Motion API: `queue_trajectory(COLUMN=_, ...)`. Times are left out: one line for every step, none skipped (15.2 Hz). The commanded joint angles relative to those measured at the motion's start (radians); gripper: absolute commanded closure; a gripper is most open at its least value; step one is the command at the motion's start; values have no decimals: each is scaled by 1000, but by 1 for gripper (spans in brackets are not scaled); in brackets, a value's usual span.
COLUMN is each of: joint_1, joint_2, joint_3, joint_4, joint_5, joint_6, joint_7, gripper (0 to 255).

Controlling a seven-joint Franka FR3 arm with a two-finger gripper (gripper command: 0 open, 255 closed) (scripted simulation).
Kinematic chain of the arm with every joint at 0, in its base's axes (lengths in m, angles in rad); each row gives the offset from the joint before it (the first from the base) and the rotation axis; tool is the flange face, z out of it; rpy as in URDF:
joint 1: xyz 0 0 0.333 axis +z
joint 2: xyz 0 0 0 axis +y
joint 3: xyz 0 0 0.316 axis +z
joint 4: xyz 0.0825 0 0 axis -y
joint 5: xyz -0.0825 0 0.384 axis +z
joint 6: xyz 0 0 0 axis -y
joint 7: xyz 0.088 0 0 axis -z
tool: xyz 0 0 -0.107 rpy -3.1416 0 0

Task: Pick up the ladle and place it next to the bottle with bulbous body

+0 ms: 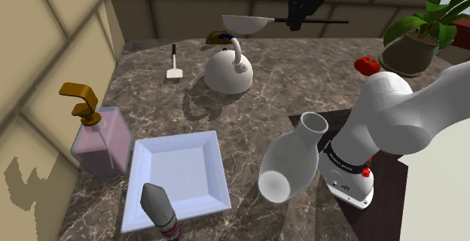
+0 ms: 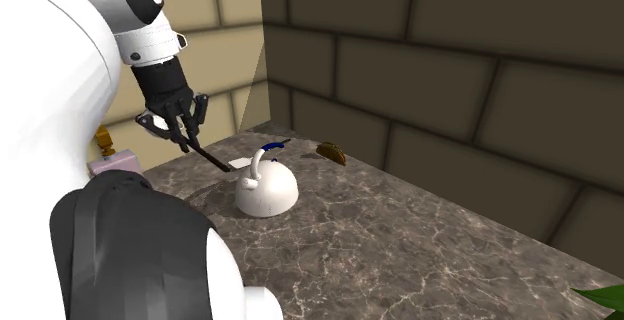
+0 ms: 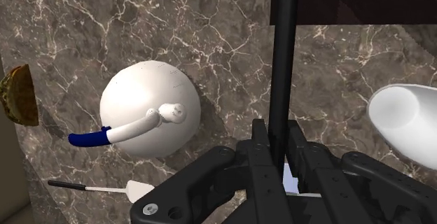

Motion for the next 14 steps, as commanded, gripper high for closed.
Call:
queue_trajectory(joint_1=2, joint_2=-13, joint_3=1, joint_4=-35, joint_5=2, joint_6=22, joint_7=3, gripper=255)
queue_trajectory(joint_1=2, joint_2=-18, joint_3=1, joint_4=-52, joint_5=2, joint_6=34, joint_7=5, gripper=255)
queue_trajectory(joint_1=3, joint_2=-23, joint_3=1, joint_4=-69, joint_5=3, joint_6=46, joint_7=6, gripper=255)
queue_trajectory(joint_1=3, joint_2=-28, joint_3=1, joint_4=-86, joint_5=3, joint_6=58, joint_7=7, gripper=255)
queue_trajectory(joint_1=4, joint_2=-32, joint_3=1, joint_4=-103, joint_5=4, joint_6=70, joint_7=9, gripper=255)
queue_trajectory(joint_1=5, joint_2=-36, joint_3=1, joint_4=-119, joint_5=4, joint_6=82, joint_7=10, gripper=255)
queue_trajectory(joint_1=5, joint_2=-41, joint_3=1, joint_4=-135, joint_5=5, joint_6=94, joint_7=11, gripper=255)
queue_trajectory(joint_1=6, joint_2=-44, joint_3=1, joint_4=-151, joint_5=5, joint_6=106, joint_7=12, gripper=255)
queue_trajectory(joint_1=6, joint_2=-48, joint_3=2, joint_4=-167, joint_5=6, joint_6=118, joint_7=14, gripper=255)
queue_trajectory(joint_1=7, joint_2=-52, joint_3=2, joint_4=-183, joint_5=6, joint_6=130, joint_7=15, gripper=255)
queue_trajectory(joint_1=7, joint_2=-55, joint_3=2, joint_4=-198, joint_5=7, joint_6=142, joint_7=16, gripper=255)
queue_trajectory(joint_1=8, joint_2=-58, joint_3=2, joint_4=-214, joint_5=7, joint_6=154, joint_7=18, gripper=255)
queue_trajectory(joint_1=8, joint_2=-61, joint_3=2, joint_4=-229, joint_5=7, joint_6=167, joint_7=19, gripper=255)
queue_trajectory(joint_1=9, joint_2=-64, joint_3=3, joint_4=-244, joint_5=8, joint_6=179, joint_7=20, gripper=255)
